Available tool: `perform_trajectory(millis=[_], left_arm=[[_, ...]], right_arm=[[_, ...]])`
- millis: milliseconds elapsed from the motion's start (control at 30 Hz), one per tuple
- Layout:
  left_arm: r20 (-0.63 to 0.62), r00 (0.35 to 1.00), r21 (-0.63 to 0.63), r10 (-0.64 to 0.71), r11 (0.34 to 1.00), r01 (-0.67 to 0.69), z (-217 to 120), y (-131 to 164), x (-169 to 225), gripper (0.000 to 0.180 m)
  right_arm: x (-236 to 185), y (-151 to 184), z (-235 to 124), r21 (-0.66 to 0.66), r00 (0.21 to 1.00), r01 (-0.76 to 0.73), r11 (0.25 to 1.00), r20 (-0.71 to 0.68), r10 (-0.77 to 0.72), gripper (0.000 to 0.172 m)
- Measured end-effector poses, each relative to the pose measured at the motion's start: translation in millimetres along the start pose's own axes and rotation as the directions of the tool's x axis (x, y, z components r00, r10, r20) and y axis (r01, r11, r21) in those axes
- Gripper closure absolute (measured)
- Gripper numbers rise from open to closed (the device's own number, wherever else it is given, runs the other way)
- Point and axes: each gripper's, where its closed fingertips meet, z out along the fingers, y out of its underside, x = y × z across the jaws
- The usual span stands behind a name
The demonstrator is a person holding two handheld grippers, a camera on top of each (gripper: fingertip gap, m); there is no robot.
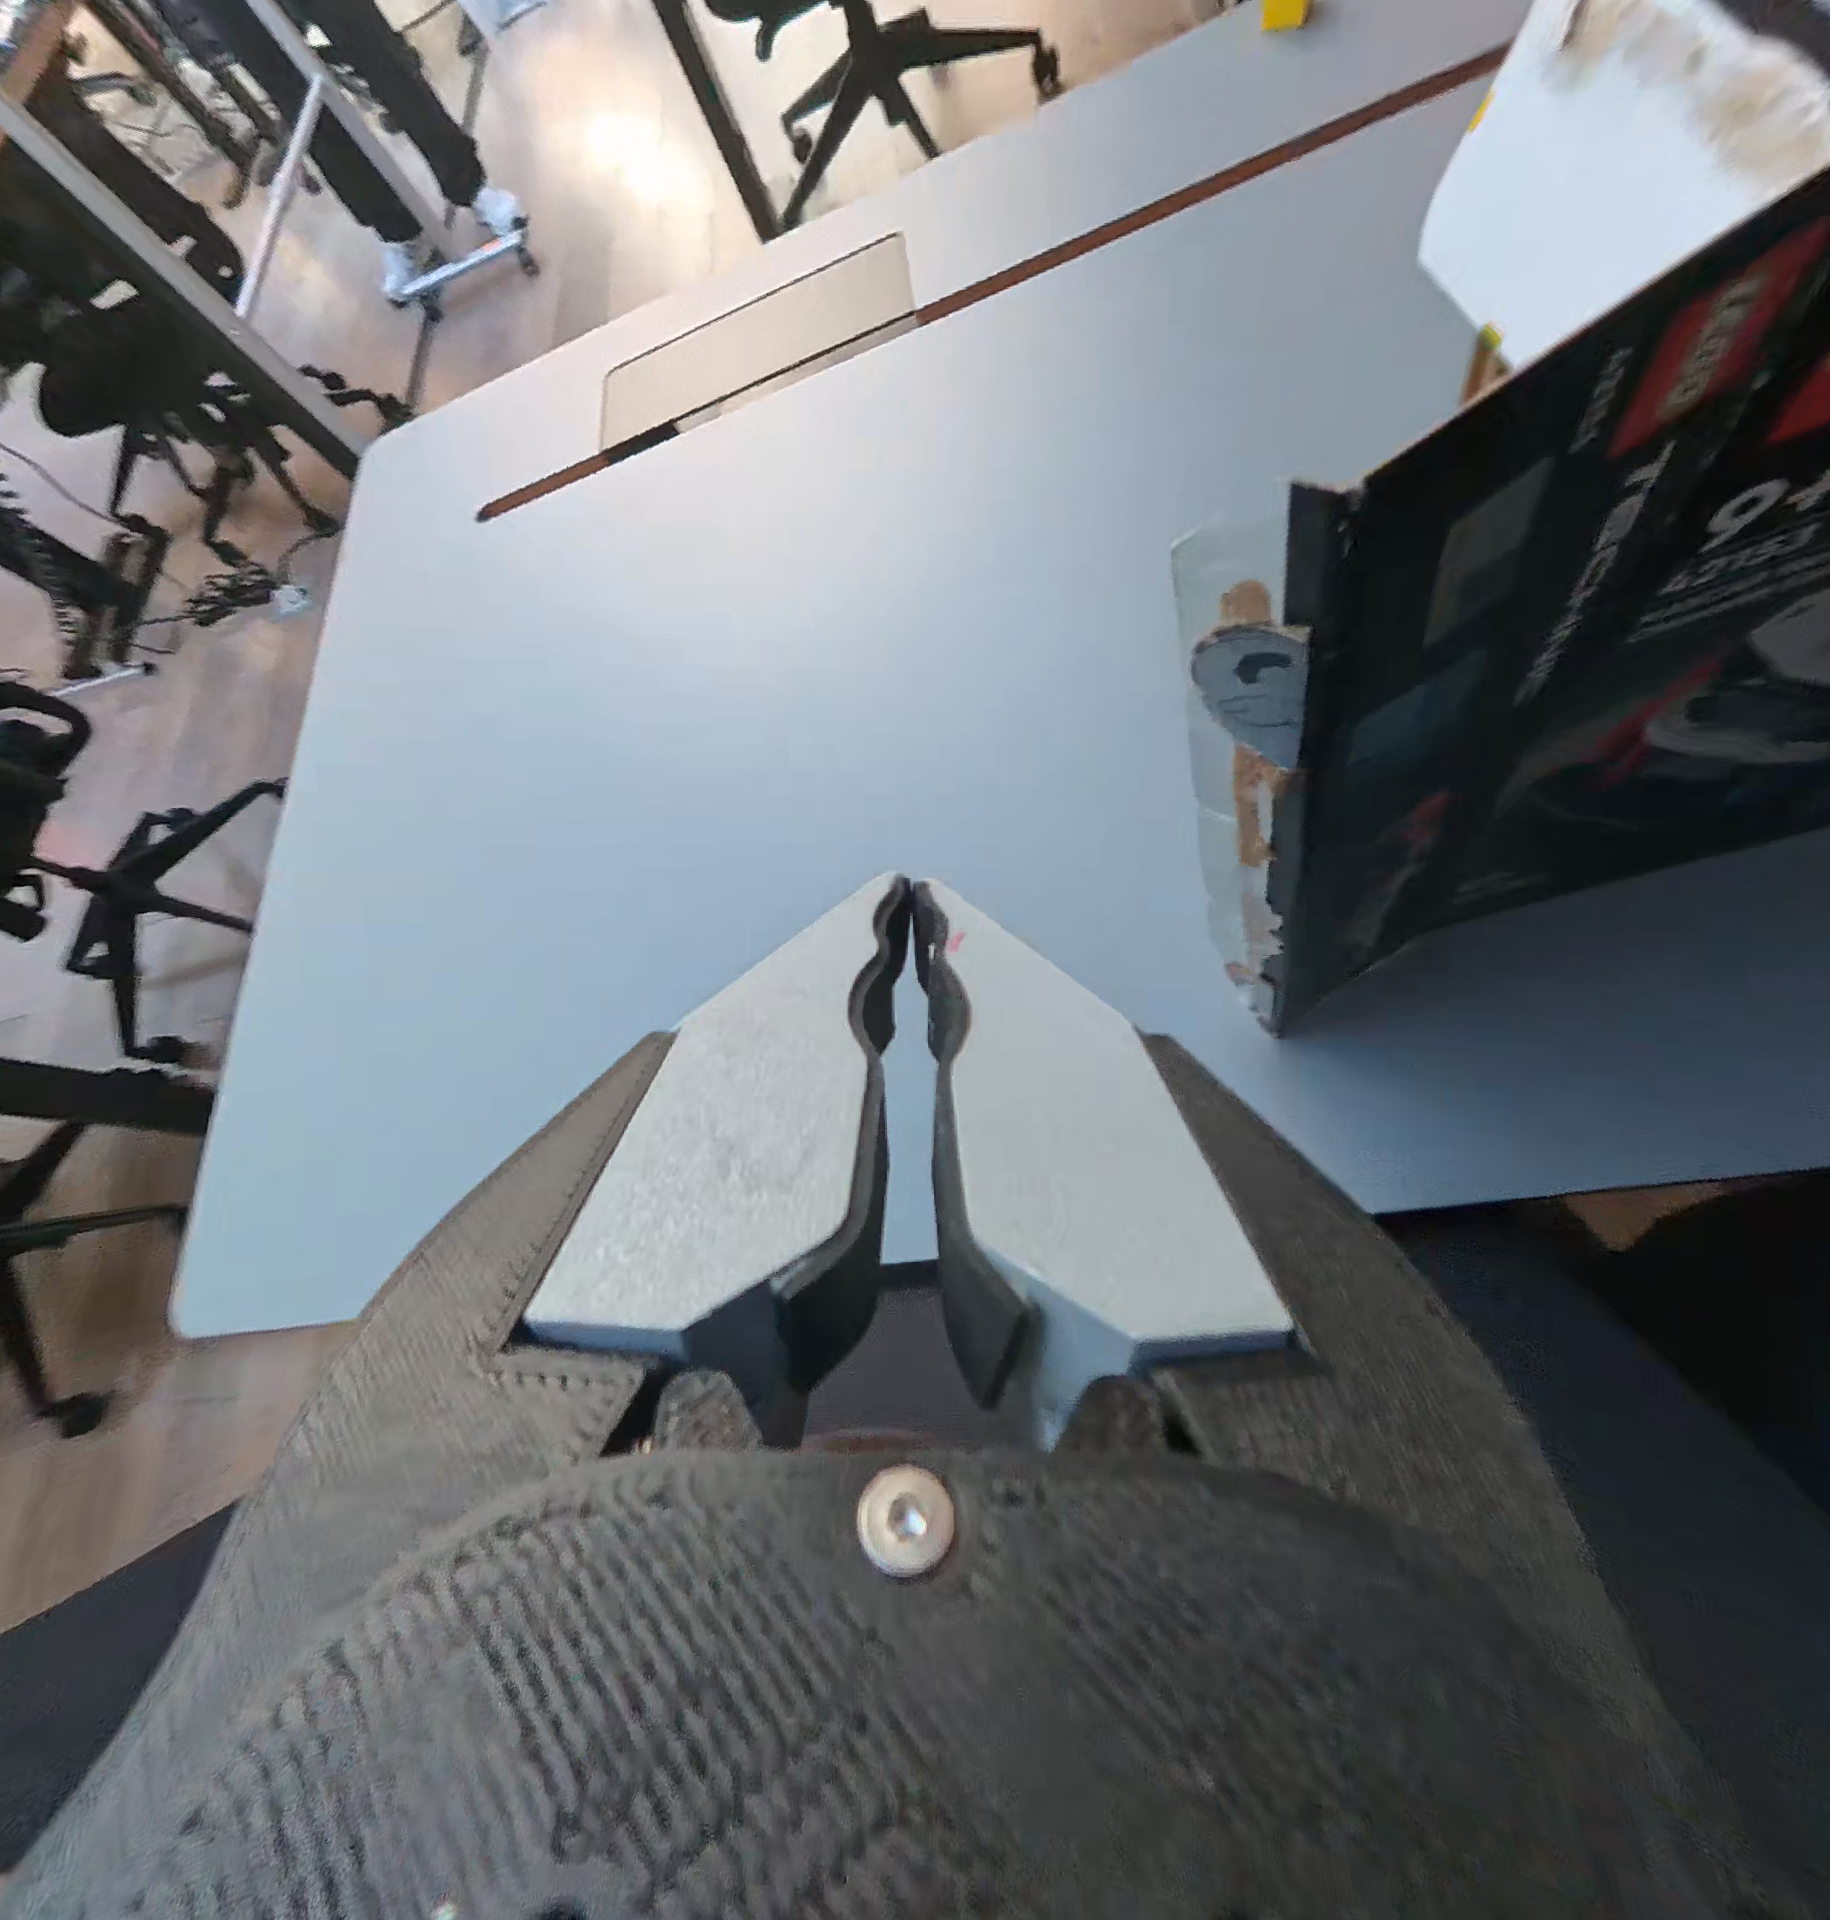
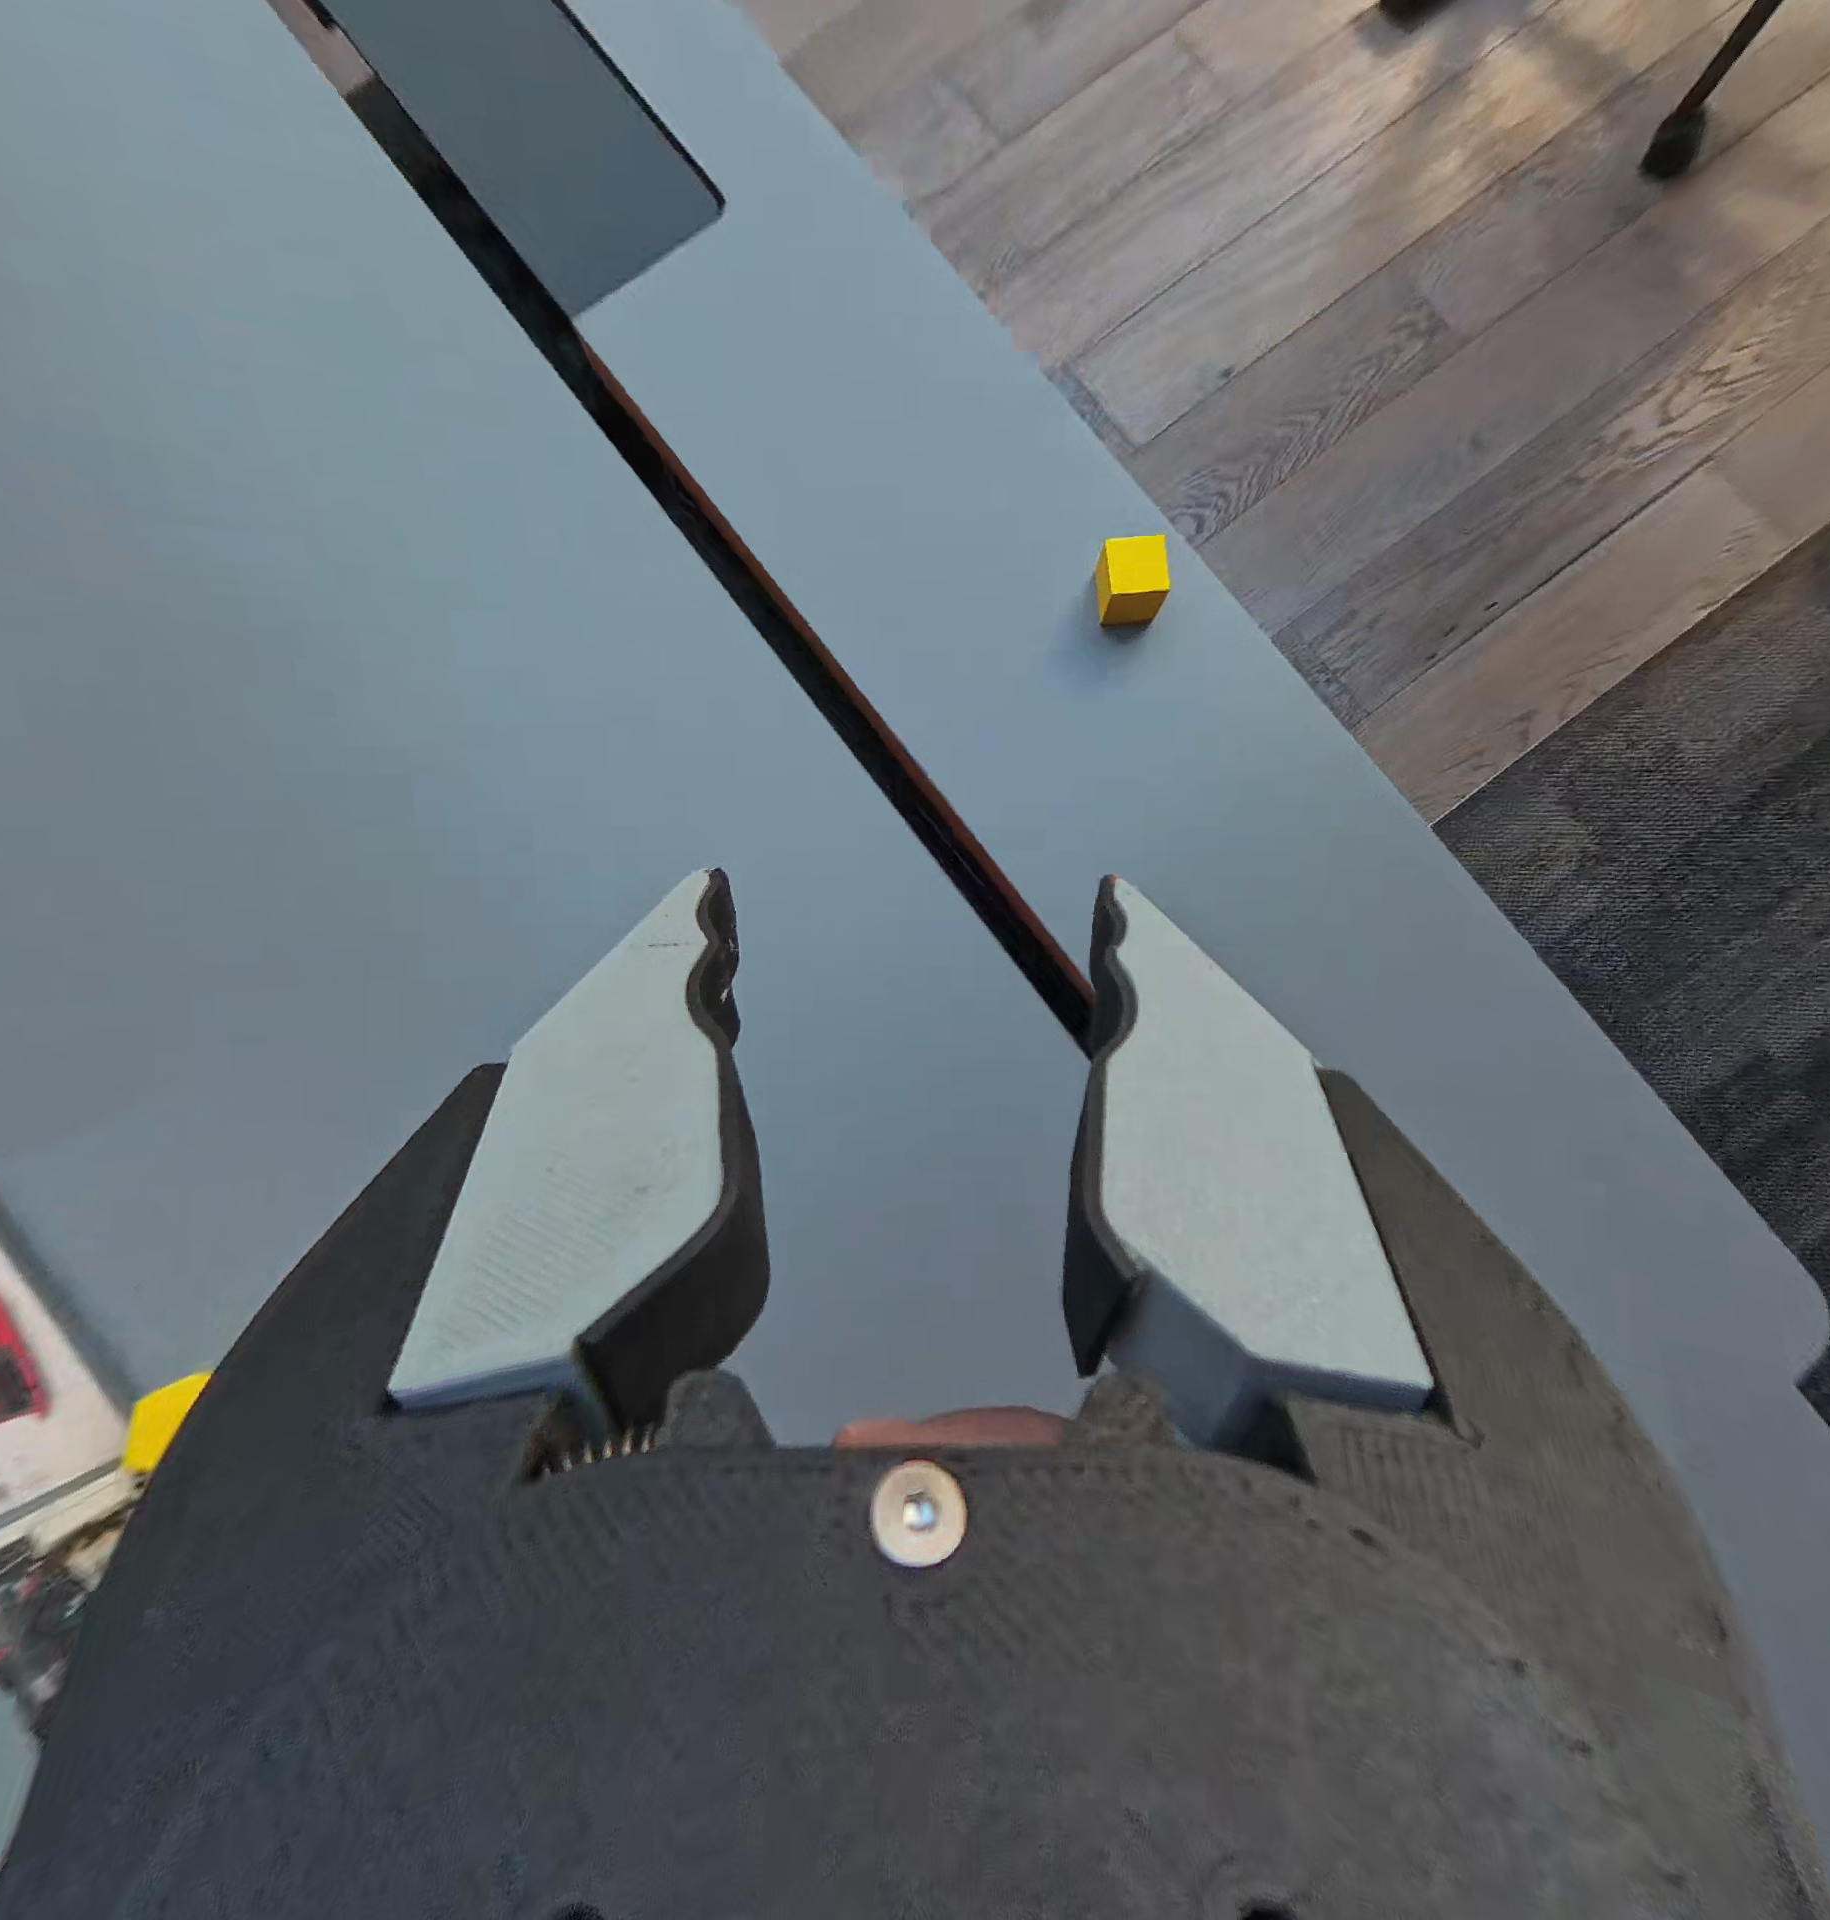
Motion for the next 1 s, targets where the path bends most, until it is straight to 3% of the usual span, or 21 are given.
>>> perform_trajectory(millis=[100, 200, 400, 500, 533, 567, 700, 833, 900, 1000], left_arm=[[0.135, 0.987, -0.075, 0.088, 0.994, -0.078, 0.7, 9.6, -7.2, 0.18], [0.175, 0.981, -0.116, 0.084, 0.991, -0.064, -7.8, 3.5, -16.1, 0.18], [0.218, 0.964, -0.229, -0.156, 0.952, 0.205, -19.6, 45.0, -26.6, 0.18], [0.204, 0.953, -0.235, -0.225, 0.933, 0.271, -18.4, 47.5, -28.1, 0.18], [0.192, 0.953, -0.253, -0.235, 0.926, 0.279, -16.3, 48.6, -26.9, 0.18], [0.183, 0.954, -0.272, -0.237, 0.921, 0.28, -14.3, 50.4, -25.3, 0.18], [0.177, 0.963, -0.315, -0.201, 0.916, 0.249, -9.1, 57.8, -20.0, 0.18], [0.155, 0.966, -0.312, -0.206, 0.918, 0.245, -4.6, 57.2, -16.8, 0.18], [0.135, 0.967, -0.305, -0.214, 0.92, 0.246, -2.6, 56.5, -14.5, 0.18], [0.109, 0.97, -0.299, -0.219, 0.923, 0.242, 1.0, 56.8, -10.5, 0.18]], right_arm=[[29.0, -4.2, 84.5, -0.1, 1.0, 0.014, 0.995, 0.008, -0.014, 0.111], [53.5, -8.2, 146.2, -0.17, 1.0, -0.025, 0.985, -0.014, 0.023, 0.11], [84.9, -18.7, 227.6, -0.285, 0.997, 0.06, 0.957, -0.03, -0.072, 0.113], [91.4, -9.5, 255.2, -0.359, 0.992, 0.105, 0.928, -0.034, -0.125, 0.114], [89.8, -7.3, 261.0, -0.367, 0.992, 0.111, 0.924, -0.018, -0.126, 0.122], [87.9, -11.2, 264.8, -0.334, 0.994, 0.098, 0.937, -0.008, -0.107, 0.144], [73.2, -4.4, 258.1, -0.328, 0.993, 0.115, 0.938, 0.063, -0.1, 0.145], [22.9, 18.0, 211.2, -0.266, 0.951, 0.212, 0.94, 0.277, -0.136, 0.145], [-23.8, 32.3, 167.4, -0.207, 0.886, 0.226, 0.952, 0.449, -0.112, 0.146], [-104.9, 73.1, 92.9, -0.133, 0.714, 0.255, 0.958, 0.693, -0.094, 0.146]])
